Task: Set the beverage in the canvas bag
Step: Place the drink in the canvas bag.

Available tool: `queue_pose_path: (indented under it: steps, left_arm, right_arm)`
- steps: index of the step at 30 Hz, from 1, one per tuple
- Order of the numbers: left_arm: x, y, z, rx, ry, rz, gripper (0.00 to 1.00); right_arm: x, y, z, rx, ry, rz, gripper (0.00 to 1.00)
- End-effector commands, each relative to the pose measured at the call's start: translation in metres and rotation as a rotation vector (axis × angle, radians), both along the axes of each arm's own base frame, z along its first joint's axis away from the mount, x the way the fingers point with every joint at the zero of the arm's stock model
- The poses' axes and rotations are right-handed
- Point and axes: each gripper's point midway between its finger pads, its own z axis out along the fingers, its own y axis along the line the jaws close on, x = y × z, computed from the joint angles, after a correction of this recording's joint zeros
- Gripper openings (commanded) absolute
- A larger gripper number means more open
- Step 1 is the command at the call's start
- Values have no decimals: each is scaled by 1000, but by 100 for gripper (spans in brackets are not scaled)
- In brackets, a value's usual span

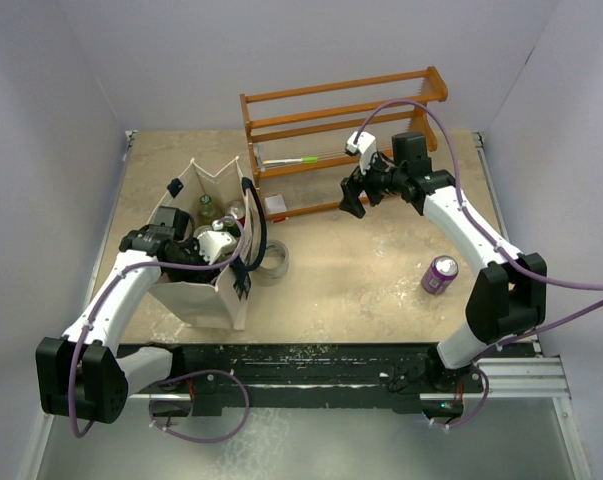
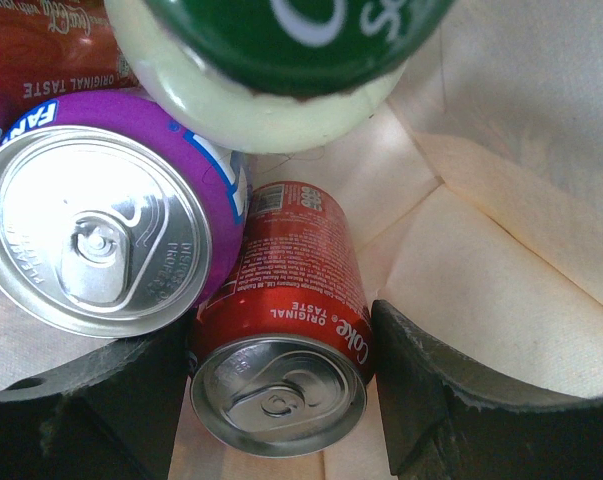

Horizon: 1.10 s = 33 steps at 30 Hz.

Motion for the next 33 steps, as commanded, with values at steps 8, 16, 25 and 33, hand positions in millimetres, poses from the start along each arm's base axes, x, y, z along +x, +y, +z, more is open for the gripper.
queue_pose_path:
  steps: [8,16,25,33]
  left_arm:
    - [18,-2,-5,3,-78,-57,71]
    - [18,-3,6,-2,-87,-67,84]
    - [24,-5,26,-19,-118,-66,96]
    - [30,-9,54,-47,-159,-78,99]
  right_arm:
    - [0,-4,23,1,-91,-1,93]
    - [1,-3,24,4,-90,2,93]
    - [1,-3,24,6,-88,4,94]
    - [1,-2,26,10,-88,9,94]
